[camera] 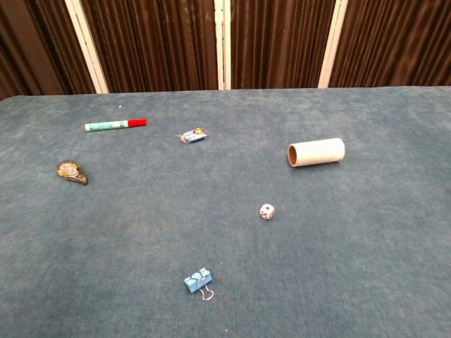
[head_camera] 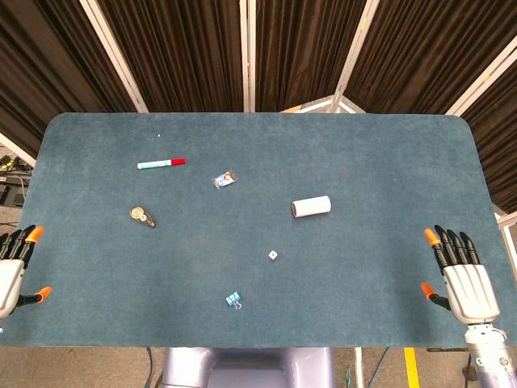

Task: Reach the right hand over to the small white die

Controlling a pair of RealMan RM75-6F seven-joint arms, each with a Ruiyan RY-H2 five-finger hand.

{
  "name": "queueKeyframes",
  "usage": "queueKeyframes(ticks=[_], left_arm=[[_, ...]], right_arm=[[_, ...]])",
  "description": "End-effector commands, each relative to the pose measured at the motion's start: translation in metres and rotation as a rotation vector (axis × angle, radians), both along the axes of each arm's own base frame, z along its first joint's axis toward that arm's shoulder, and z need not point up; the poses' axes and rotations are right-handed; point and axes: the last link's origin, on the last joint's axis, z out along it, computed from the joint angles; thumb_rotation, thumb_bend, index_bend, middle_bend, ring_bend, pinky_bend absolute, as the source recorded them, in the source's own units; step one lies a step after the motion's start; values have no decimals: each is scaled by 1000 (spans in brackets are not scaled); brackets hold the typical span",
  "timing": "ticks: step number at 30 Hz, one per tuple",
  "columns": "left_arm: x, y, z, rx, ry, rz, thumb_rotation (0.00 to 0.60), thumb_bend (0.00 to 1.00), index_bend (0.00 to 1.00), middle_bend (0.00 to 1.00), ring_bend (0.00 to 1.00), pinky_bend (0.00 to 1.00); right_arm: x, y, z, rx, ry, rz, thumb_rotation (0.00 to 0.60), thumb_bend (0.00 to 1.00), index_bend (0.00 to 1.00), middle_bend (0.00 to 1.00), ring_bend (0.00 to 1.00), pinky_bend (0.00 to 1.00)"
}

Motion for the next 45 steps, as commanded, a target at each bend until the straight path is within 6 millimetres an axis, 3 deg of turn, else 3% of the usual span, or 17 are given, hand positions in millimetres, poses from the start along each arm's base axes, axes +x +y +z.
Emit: queueKeyframes(ticks=[1, 10, 18, 25, 31, 36, 45], left_arm=[[0, -2, 2, 4, -1, -6, 600, 62, 0, 0, 0, 0], [-1, -4, 3, 7, -2, -7, 600, 62, 0, 0, 0, 0], [-5, -4, 3, 0, -1, 4, 600, 63, 0, 0, 0, 0], [-4, -3, 6, 13, -5, 2, 600, 66, 0, 0, 0, 0], [-5, 3, 5, 15, -6, 8, 600, 67, 0, 0, 0, 0], [-7, 7, 2, 4, -1, 17, 600, 67, 0, 0, 0, 0], [-12, 12, -3, -15, 21, 45, 600, 68, 0, 0, 0, 0]], right_arm=[[0, -1, -2, 7, 1, -1, 600, 122, 22, 0, 0, 0], [2, -3, -6, 25, -18, -1, 600, 121, 23, 0, 0, 0], [8, -9, -15, 44, -55, 35, 600, 150, 184, 0, 0, 0], [37, -35, -36, 117, -89, 73, 600, 149, 185, 0, 0, 0], [89, -69, -74, 212, -134, 136, 600, 163, 242, 2, 0, 0], [135, -95, -123, 327, -179, 141, 600, 204, 326, 31, 0, 0], [159, -112, -171, 386, -246, 89, 600, 217, 371, 50, 0, 0]])
